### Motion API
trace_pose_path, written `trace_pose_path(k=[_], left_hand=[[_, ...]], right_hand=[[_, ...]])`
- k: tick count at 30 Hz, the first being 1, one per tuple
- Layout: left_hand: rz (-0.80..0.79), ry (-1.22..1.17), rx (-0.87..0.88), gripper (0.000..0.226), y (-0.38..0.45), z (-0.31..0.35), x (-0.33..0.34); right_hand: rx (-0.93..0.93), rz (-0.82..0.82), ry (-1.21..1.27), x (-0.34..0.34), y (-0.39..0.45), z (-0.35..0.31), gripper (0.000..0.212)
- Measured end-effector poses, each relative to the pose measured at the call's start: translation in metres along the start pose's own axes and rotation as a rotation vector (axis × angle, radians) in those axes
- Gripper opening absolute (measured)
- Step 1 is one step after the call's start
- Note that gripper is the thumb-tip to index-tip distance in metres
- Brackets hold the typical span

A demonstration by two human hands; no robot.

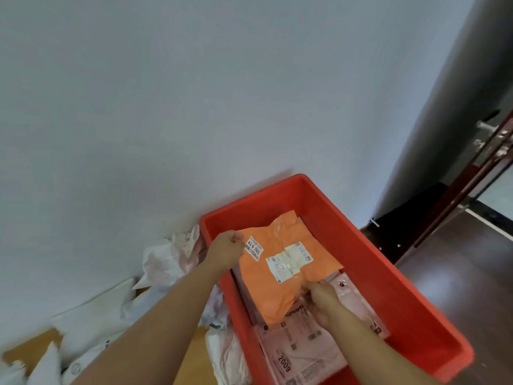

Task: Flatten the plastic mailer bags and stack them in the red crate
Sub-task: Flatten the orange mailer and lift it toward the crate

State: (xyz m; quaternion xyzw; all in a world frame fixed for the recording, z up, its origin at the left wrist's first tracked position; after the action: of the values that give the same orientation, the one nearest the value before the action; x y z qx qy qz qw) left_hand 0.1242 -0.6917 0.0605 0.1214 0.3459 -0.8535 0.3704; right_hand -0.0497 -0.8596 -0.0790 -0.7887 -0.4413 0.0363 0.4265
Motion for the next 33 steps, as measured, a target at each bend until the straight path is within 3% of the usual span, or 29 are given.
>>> trace_pose_path(k=[3, 6, 12, 18, 21, 24, 28, 31, 33], left_hand=[[-0.066, 0.097, -0.012, 0.039, 0.005, 0.000, 0.009], [-0.082, 0.141, -0.009, 0.038, 0.008, -0.005, 0.011], [0.033, 0.239, 0.098, 0.030, 0.013, -0.029, 0.004], [0.029, 0.193, 0.139, 0.022, 0.018, -0.044, 0.004], [0.062, 0.169, 0.134, 0.021, 0.021, -0.047, 0.002], [0.098, 0.129, 0.131, 0.019, 0.024, -0.050, 0.000], [0.136, -0.011, 0.163, 0.019, 0.017, -0.048, -0.004], [0.276, -0.073, 0.204, 0.020, 0.001, -0.051, -0.016], [0.350, -0.091, 0.211, 0.021, -0.010, -0.063, -0.026]], right_hand=[[0.025, 0.010, 0.014, 0.001, 0.022, 0.015, 0.008], [0.034, 0.004, 0.009, 0.007, 0.040, 0.027, 0.018], [0.054, -0.027, 0.045, 0.020, 0.064, 0.038, 0.015], [0.092, 0.015, 0.051, 0.021, 0.084, 0.044, 0.017], [0.141, 0.012, -0.183, 0.017, 0.091, 0.050, 0.004], [0.173, 0.074, -0.444, 0.009, 0.091, 0.053, 0.028], [0.196, 0.092, -0.514, 0.009, 0.086, 0.047, 0.044], [0.183, 0.121, -0.634, 0.009, 0.075, 0.037, 0.062], [0.131, 0.171, -0.712, 0.010, 0.070, 0.029, 0.060]])
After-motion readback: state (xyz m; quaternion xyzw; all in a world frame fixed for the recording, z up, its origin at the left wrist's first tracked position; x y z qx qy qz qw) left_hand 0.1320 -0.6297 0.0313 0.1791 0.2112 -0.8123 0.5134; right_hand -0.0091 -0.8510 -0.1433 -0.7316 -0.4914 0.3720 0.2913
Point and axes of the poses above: each hand's wrist, its own y-axis towards the middle knuckle, its own x-axis out of the palm, z = x × y, the point moved 5 cm from there along y, towards the middle knuckle, and after that the axes turned 14 degrees about -z, right-handed, at the moved point
